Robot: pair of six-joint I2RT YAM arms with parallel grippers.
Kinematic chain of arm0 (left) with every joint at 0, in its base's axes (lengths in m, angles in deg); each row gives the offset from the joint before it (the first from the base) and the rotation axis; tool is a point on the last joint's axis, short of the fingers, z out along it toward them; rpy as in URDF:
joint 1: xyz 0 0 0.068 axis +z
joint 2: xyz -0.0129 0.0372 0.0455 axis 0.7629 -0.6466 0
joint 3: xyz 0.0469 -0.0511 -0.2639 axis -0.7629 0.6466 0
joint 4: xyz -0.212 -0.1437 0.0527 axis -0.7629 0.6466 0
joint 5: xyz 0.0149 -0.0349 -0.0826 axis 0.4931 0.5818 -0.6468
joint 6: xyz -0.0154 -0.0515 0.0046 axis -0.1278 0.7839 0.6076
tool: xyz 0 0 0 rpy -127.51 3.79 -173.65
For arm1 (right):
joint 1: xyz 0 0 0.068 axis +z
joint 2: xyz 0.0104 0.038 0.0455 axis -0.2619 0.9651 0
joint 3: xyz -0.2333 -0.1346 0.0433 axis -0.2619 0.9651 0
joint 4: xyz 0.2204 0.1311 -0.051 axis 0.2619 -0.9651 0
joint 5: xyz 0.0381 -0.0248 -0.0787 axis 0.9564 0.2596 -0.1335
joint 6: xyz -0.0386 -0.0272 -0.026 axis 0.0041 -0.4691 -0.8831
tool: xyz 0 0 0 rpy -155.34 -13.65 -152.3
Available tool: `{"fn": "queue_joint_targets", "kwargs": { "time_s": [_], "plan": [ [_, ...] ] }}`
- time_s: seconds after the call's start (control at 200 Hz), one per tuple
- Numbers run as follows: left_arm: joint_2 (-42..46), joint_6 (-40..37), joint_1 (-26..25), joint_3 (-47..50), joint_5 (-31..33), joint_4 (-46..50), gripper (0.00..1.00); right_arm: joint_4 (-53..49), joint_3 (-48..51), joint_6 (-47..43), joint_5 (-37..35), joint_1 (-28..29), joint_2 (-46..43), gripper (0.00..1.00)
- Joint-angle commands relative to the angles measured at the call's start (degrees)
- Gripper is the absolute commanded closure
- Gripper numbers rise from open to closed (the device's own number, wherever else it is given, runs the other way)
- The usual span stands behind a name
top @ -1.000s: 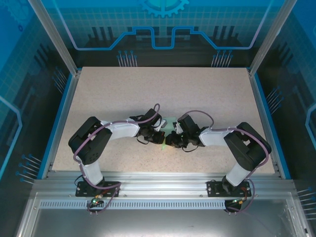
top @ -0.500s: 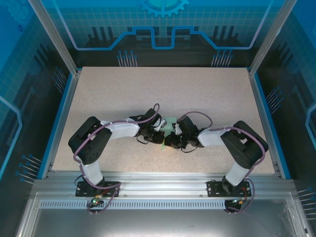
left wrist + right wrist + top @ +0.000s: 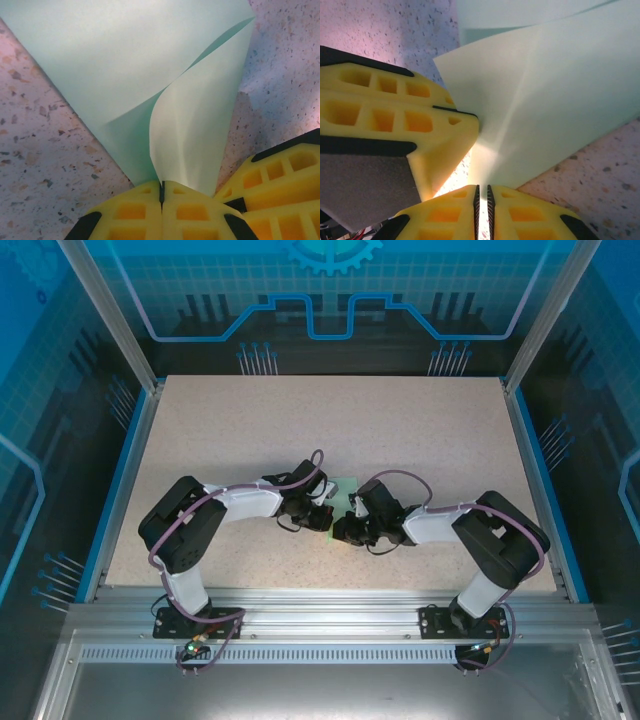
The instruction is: Fold a paper plane with a square sheet of paper (pick it up from the middle)
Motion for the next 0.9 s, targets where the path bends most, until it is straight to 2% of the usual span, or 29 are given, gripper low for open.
{"fn": "queue_joint_targets", "kwargs": {
  "time_s": [0.0,0.51,0.895],
  "plan": [
    [-0.8,-1.2,0.3,-0.4,0.2,1.9,0.96,1.8,0.8,1.2,-1.3,1.1,-1.3,0.84],
    [-0.9,-0.9,0.3,-0.5,0.3,1.9,0.96,5.1,0.8,2.4,-2.3,2.3,3.8,0.85],
    [-1.2,-1.2,0.2,-0.6,0.2,2.0,0.96,5.1,2.9,2.8,-3.1,2.7,-1.6,0.85]
  ]
}}
